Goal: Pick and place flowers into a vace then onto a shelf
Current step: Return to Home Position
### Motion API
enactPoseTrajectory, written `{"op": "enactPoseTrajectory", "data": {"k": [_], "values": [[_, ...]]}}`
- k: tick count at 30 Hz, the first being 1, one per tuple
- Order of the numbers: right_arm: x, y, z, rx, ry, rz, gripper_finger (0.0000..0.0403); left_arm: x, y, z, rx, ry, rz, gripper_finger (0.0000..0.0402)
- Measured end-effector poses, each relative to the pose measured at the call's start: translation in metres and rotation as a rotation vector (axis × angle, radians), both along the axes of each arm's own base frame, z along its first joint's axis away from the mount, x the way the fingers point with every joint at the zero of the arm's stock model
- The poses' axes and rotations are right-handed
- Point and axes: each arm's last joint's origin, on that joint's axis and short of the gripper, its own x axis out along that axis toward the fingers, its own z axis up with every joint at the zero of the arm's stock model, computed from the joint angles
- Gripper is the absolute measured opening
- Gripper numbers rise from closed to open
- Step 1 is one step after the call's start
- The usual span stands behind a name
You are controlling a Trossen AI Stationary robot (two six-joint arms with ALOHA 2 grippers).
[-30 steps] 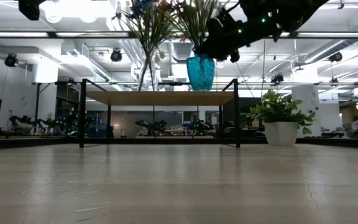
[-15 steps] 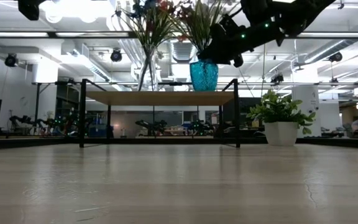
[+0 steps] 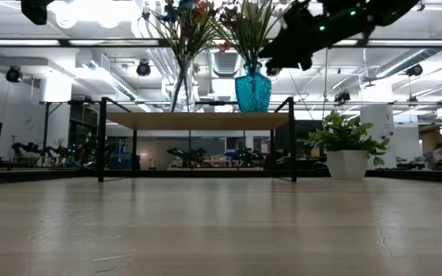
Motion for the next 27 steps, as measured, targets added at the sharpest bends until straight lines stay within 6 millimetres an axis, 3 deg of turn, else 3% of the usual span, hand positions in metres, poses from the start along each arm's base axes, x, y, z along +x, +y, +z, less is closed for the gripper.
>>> {"op": "enactPoseTrajectory", "data": {"k": [6, 13, 17, 27], "values": [[-0.031, 0.025, -0.009, 0.006, 0.008, 0.195, 0.0301, 0.000, 0.000, -0.003, -0.010, 0.025, -0.001, 0.0127], [-0.072, 0.066, -0.033, -0.021, -0.155, 0.384, 0.0266, -0.002, -0.001, -0.005, 0.013, 0.048, 0.005, 0.0127], [-0.091, 0.082, -0.051, -0.038, -0.222, 0.425, 0.0227, -0.002, -0.001, -0.005, 0.026, 0.047, 0.007, 0.0127], [-0.119, 0.100, -0.100, -0.068, -0.269, 0.340, 0.0101, 0.007, 0.003, -0.023, 0.004, 0.104, 0.006, 0.0127]]}}
